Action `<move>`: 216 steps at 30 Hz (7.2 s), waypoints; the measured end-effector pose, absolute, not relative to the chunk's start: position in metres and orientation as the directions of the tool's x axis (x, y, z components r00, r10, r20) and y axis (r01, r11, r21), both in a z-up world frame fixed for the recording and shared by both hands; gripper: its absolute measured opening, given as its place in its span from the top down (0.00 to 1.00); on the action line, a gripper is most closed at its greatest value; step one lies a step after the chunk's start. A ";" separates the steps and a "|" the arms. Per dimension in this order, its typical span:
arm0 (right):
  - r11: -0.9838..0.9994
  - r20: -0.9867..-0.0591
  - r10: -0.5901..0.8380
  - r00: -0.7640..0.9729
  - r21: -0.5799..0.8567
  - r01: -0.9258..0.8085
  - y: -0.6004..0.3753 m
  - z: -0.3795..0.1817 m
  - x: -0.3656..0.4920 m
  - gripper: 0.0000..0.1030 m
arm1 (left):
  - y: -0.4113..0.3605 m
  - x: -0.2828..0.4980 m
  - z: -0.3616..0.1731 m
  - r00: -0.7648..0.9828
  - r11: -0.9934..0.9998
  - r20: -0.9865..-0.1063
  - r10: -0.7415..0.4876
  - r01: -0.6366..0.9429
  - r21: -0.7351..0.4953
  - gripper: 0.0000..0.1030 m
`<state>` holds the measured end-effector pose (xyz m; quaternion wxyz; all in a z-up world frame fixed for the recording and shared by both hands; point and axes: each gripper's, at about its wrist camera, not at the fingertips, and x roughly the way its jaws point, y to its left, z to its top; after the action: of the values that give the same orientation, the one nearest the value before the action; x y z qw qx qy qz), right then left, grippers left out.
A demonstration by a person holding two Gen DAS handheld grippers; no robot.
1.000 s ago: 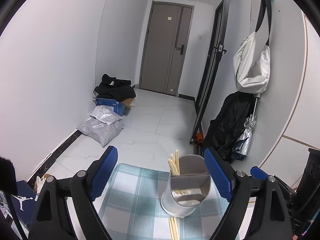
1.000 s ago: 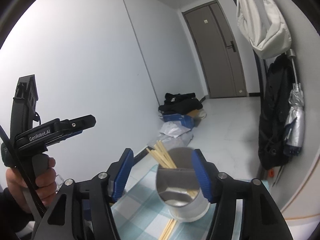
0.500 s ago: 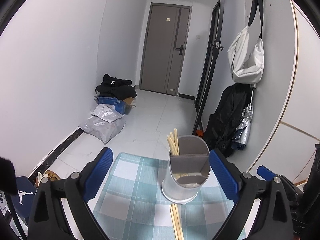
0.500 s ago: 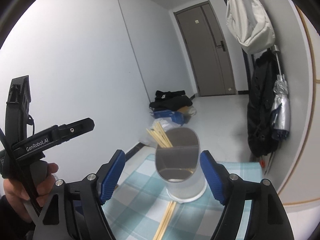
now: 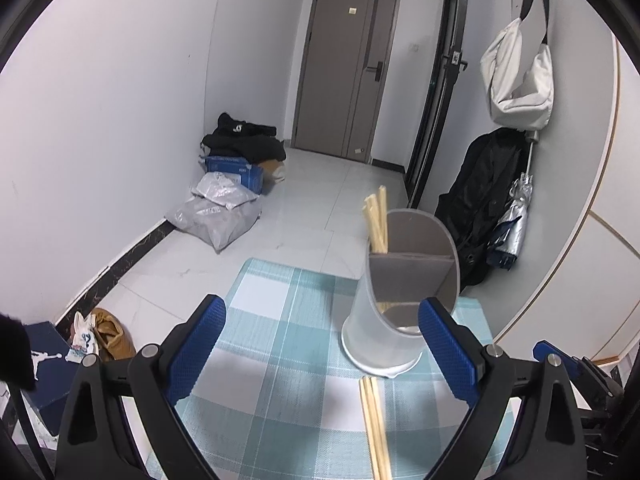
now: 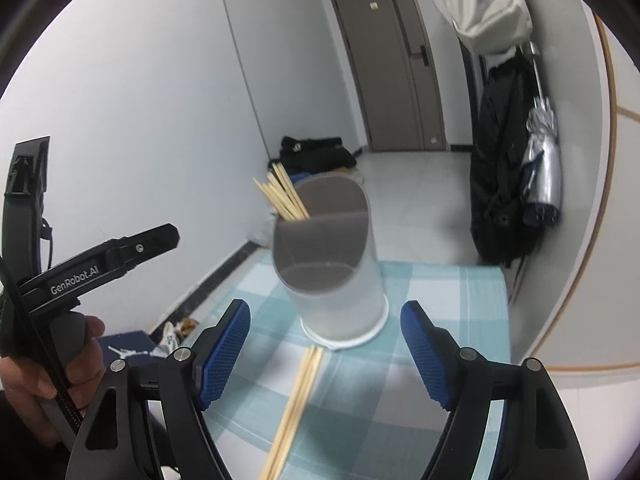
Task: Organize utensils
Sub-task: 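Move both grippers back down toward the remaining chopsticks on the cloth, then close the right gripper on one chopstick beside the pile, then lower the left gripper onto a chopstick and close it while the right gripper holds its chopstick, then carry chopsticks in both grippers up over the white holder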
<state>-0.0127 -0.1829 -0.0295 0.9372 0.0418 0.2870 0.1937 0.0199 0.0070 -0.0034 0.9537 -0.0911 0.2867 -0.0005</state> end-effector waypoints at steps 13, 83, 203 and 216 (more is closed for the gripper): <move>0.940 -0.686 0.309 0.658 0.113 -0.322 -0.156 -0.079 0.014 0.25 | 0.026 0.034 -0.030 0.768 0.981 -0.637 -0.067 -0.067 -0.184 0.08; 0.923 -0.896 0.081 0.437 -0.098 -0.372 -0.077 -0.154 0.055 0.78 | 0.082 0.045 -0.044 0.689 0.918 -0.722 -0.058 -0.248 -0.310 0.08; 0.900 -0.501 0.433 0.749 0.279 -0.334 -0.195 -0.032 0.000 0.95 | -0.017 0.012 0.004 0.766 0.969 -0.603 -0.223 0.109 -0.220 0.99; 0.902 -0.455 0.427 0.781 0.278 -0.331 -0.199 -0.021 -0.015 0.95 | -0.027 -0.003 0.019 0.773 0.976 -0.598 -0.212 0.132 -0.175 0.99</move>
<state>-0.0152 -0.1990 -0.0207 0.9393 0.0915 0.2620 0.2019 -0.0028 -0.0269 0.0192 0.9395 -0.0613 0.3244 -0.0916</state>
